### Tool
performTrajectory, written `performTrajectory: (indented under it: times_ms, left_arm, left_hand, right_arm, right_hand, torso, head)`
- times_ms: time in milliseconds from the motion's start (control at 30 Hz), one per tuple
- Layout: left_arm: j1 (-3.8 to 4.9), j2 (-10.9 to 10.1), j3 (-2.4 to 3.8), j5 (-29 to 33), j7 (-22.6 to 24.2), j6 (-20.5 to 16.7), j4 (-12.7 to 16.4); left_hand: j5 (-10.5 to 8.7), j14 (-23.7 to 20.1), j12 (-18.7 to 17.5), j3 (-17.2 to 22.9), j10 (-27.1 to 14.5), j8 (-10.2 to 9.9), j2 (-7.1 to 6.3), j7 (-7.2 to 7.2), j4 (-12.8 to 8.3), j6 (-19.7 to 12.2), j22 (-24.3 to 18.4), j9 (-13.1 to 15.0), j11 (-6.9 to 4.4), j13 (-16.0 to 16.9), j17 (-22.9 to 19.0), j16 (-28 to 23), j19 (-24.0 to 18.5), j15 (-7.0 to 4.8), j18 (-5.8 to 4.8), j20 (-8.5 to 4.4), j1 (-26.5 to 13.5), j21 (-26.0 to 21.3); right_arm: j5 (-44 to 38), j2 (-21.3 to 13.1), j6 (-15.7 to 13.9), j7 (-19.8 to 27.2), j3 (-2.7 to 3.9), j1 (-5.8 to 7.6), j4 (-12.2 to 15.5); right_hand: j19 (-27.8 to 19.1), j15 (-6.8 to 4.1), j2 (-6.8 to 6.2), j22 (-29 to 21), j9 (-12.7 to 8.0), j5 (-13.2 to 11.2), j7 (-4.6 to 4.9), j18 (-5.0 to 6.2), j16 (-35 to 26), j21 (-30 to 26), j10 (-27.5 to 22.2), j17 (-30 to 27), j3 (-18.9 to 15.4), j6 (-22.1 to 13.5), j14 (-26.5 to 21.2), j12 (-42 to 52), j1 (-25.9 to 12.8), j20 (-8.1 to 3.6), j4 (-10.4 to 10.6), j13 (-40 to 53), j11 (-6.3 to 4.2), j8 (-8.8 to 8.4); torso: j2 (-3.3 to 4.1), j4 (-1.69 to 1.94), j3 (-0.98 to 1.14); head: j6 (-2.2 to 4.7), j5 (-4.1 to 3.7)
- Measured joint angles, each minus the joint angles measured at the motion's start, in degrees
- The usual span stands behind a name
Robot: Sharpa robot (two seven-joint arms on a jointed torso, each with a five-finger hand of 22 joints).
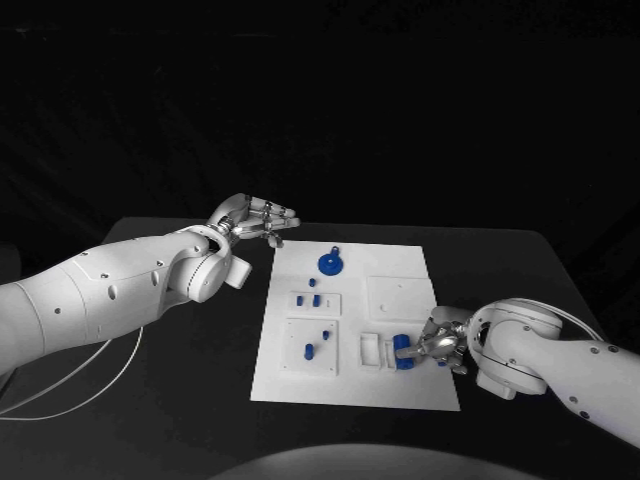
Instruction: Assemble the parts on the task board
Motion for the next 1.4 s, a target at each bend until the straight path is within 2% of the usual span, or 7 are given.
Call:
performTrajectory:
  times_ms: [233,633,800,833,933,1200,1400]
  left_arm:
    - [0.0,-0.1,-0.01,0.1,0.0,0.1,0.0]
    - [0.0,-0.1,-0.03,0.2,-0.1,0.5,0.1]
    - [0.0,-0.1,-0.05,0.4,-0.1,0.7,0.2]
    - [0.0,-0.1,-0.05,0.5,-0.1,0.7,0.2]
    - [0.0,-0.2,-0.06,0.6,-0.1,0.9,0.2]
    - [0.0,-0.2,-0.08,0.7,-0.1,1.2,0.2]
    - [0.0,-0.2,-0.1,0.8,-0.1,1.4,0.1]
  left_hand:
    - [0.0,0.0,0.0,-0.2,0.0,0.0,0.22,0.04,0.2,0.0,-0.2,0.0,0.0,0.0,0.0,0.0,0.2,0.0,0.0,-0.2,-0.2,0.0]
    - [0.0,0.0,0.0,-0.5,-0.4,0.0,0.22,0.48,0.8,-1.1,-0.6,0.0,0.43,0.0,-0.1,0.0,0.2,0.0,0.0,-0.2,-0.2,-0.2]
    - [0.0,0.0,0.0,-0.5,-0.6,0.0,0.22,0.69,0.8,-1.3,-0.8,0.0,0.63,0.0,-0.1,0.0,0.2,0.0,0.01,-0.2,-0.2,-0.2]
    - [0.0,0.0,0.0,-0.5,-0.6,0.0,0.22,0.69,0.8,-1.3,-0.8,0.0,0.63,0.0,-0.1,0.0,0.2,0.0,0.0,-0.2,-0.2,-0.2]
    - [0.0,0.0,0.0,-0.5,-0.8,0.0,0.04,0.69,0.8,-1.3,-0.9,0.0,0.41,0.0,-0.1,0.0,0.2,0.0,0.0,-0.2,-0.4,-0.2]
    - [0.0,0.0,0.0,-0.5,-0.8,0.0,0.23,0.7,1.1,-1.3,-0.9,0.0,0.42,0.0,-0.1,0.0,0.2,0.0,0.0,-0.2,-0.7,-0.2]
    - [0.0,0.0,0.0,-0.5,-0.8,0.0,0.23,0.7,1.1,-1.3,-0.9,0.0,0.41,0.0,-0.1,0.0,0.2,0.0,0.0,-0.2,-0.7,-0.2]
  right_arm:
    - [-0.9,1.0,-1.0,-0.5,-0.33,0.0,-1.0]
    - [-1.8,2.3,-2.1,-0.7,-1.53,0.34,-1.9]
    - [-2.2,2.6,-2.7,-0.8,-2.04,0.55,-2.0]
    - [-2.3,2.7,-2.8,-0.9,-2.15,0.59,-2.0]
    - [-2.3,2.8,-3.2,-0.9,-2.36,0.65,-2.0]
    - [-2.2,2.8,-4.2,-0.8,-2.63,0.64,-1.9]
    - [-0.9,2.5,-4.9,-0.7,-2.69,0.62,-2.0]
  right_hand:
    - [0.0,0.0,-0.3,0.2,0.0,0.0,0.11,0.0,0.0,0.0,0.2,0.4,-0.9,-0.3,0.0,0.0,0.3,0.0,1.2,0.3,0.21,0.0]
    - [0.0,0.03,0.13,0.8,0.3,0.0,0.23,-0.01,0.0,0.2,0.6,1.1,-0.8,-0.2,0.4,0.0,0.7,0.01,1.8,1.2,-0.01,0.53]
    - [0.0,0.0,0.78,1.0,1.1,0.0,0.26,-0.04,0.0,0.2,0.7,1.3,2.5,-0.4,0.4,0.2,2.3,0.01,-1.4,1.6,0.11,0.53]
    - [0.0,0.01,0.85,1.1,3.2,0.0,0.28,-0.06,0.0,0.2,0.7,1.3,3.7,-0.4,0.4,0.4,2.4,0.01,-2.6,1.6,0.11,0.52]
    - [0.0,0.02,1.49,1.3,3.2,5.3,0.33,-0.51,0.0,0.5,0.7,1.3,5.1,-0.5,0.4,0.8,2.1,0.01,-6.2,1.9,0.13,0.52]
    - [0.0,0.01,3.82,1.7,5.4,23.6,0.37,-0.95,0.0,0.5,0.4,1.2,2.6,-0.5,0.5,1.1,0.3,0.01,-8.7,1.9,-0.14,0.52]
    - [0.0,-0.03,6.24,2.3,5.8,24.9,0.55,-0.98,0.0,0.5,0.2,1.3,1.2,-0.8,0.5,0.7,-2.1,0.01,-10.1,1.9,-0.19,0.5]
  torso:
    - [0.0,-0.01,0.0]
    - [-0.01,-0.04,-0.03]
    - [-0.02,-0.04,-0.05]
    - [-0.02,-0.04,-0.05]
    - [-0.03,-0.05,-0.07]
    - [-0.04,-0.1,-0.07]
    - [-0.04,-0.1,-0.07]
  head:
    - [-0.12,0.16]
    - [-0.41,0.49]
    - [-0.47,0.59]
    - [-0.42,0.62]
    - [-0.25,0.69]
    - [-0.09,0.84]
    - [-0.09,0.86]
